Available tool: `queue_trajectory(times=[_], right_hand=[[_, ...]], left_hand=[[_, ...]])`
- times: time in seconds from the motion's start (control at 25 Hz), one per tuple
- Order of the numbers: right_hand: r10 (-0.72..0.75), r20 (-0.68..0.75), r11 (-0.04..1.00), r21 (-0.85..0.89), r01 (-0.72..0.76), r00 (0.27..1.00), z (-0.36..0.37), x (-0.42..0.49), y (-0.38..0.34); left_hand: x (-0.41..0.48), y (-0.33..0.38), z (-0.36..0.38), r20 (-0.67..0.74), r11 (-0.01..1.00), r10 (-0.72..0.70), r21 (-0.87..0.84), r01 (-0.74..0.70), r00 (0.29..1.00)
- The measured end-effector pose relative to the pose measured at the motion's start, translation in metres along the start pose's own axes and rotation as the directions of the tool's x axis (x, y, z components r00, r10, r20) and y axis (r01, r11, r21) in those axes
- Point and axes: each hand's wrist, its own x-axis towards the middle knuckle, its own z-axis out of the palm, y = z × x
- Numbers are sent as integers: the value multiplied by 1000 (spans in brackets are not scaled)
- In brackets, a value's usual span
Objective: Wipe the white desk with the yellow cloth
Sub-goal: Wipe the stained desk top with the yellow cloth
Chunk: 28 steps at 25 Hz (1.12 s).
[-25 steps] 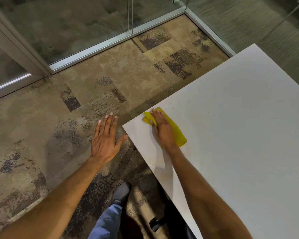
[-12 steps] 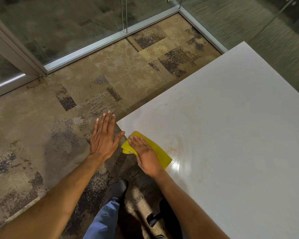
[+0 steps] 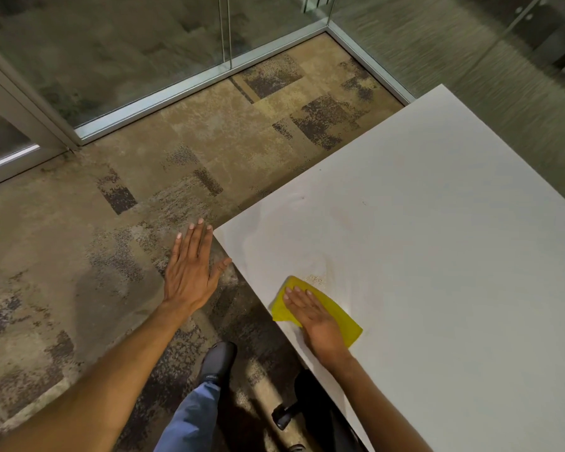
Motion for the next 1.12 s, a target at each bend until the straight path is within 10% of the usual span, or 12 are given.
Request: queue_trajectory(times=[0.36, 0.72, 1.12], right_hand=[[162, -120, 977, -122, -177, 979, -63, 47, 97], [401, -251, 916, 134, -378, 881, -56, 98, 92], [104, -88, 986, 136, -91, 991, 8, 99, -4]], left_hand=[[-12, -18, -2, 8, 1000, -7, 12, 7, 1000], [-3, -30, 0, 6, 999, -27, 27, 27, 1000], [0, -3, 0, -11, 1000, 18, 12, -18, 1000]])
